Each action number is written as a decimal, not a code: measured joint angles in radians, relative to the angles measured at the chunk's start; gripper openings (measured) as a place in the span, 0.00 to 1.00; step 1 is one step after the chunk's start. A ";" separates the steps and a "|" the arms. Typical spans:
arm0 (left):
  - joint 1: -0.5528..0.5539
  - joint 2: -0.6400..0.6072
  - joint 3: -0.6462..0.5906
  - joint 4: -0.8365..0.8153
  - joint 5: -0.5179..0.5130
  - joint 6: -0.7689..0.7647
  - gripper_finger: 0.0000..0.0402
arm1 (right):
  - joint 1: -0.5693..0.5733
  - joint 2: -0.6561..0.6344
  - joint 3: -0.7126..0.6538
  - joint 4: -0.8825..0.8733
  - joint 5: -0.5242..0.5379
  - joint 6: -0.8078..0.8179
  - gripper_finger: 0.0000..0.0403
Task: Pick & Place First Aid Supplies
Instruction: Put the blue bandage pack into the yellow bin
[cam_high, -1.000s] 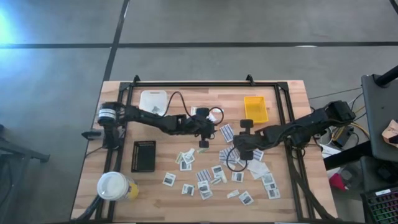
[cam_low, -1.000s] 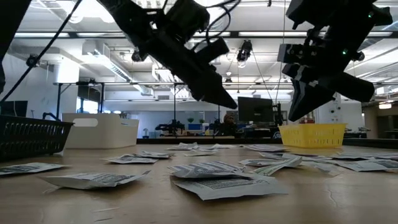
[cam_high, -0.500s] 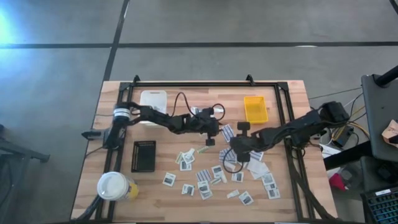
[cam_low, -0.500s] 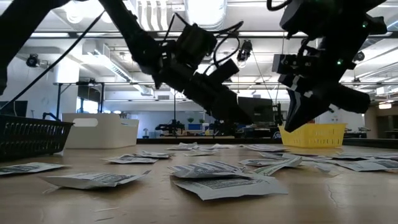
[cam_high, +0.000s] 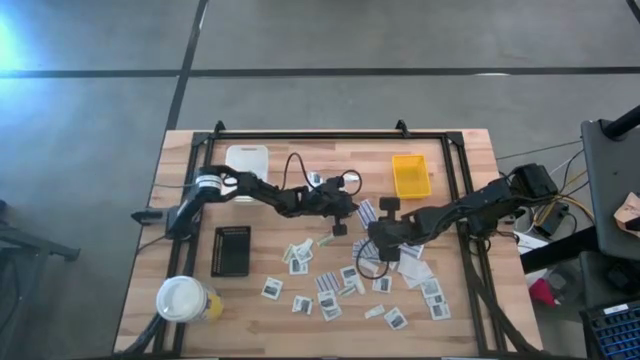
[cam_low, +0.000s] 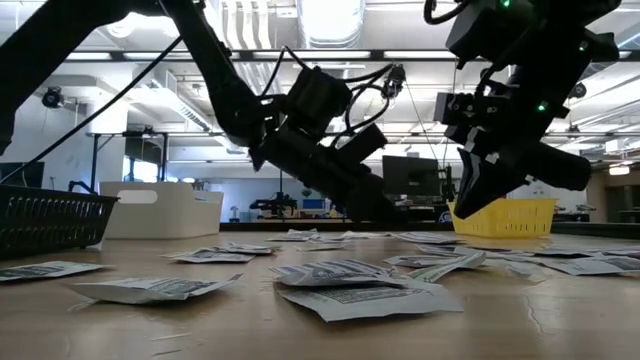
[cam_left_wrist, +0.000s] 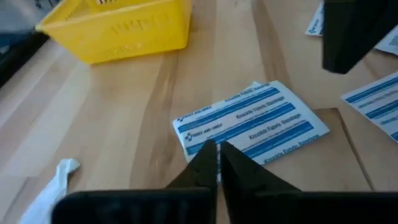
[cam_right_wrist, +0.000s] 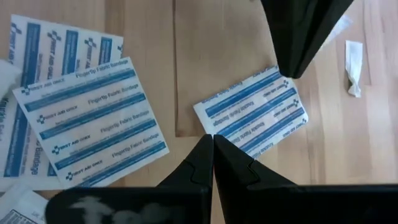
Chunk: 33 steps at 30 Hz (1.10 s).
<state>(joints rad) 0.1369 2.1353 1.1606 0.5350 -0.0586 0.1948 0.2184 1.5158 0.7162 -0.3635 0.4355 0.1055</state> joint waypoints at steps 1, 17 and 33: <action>0.005 0.004 0.000 0.001 0.000 -0.010 0.01 | 0.000 0.000 0.000 0.015 0.000 0.000 0.02; 0.033 0.037 0.002 -0.049 0.078 -0.146 0.00 | 0.000 0.000 0.000 0.082 -0.026 -0.022 0.02; 0.033 0.035 0.003 -0.131 0.060 -0.228 0.00 | -0.001 -0.002 0.110 -0.211 -0.014 -0.133 0.02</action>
<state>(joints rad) 0.1703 2.1708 1.1637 0.4042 0.0010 -0.0334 0.2176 1.5143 0.8264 -0.5750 0.4216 -0.0271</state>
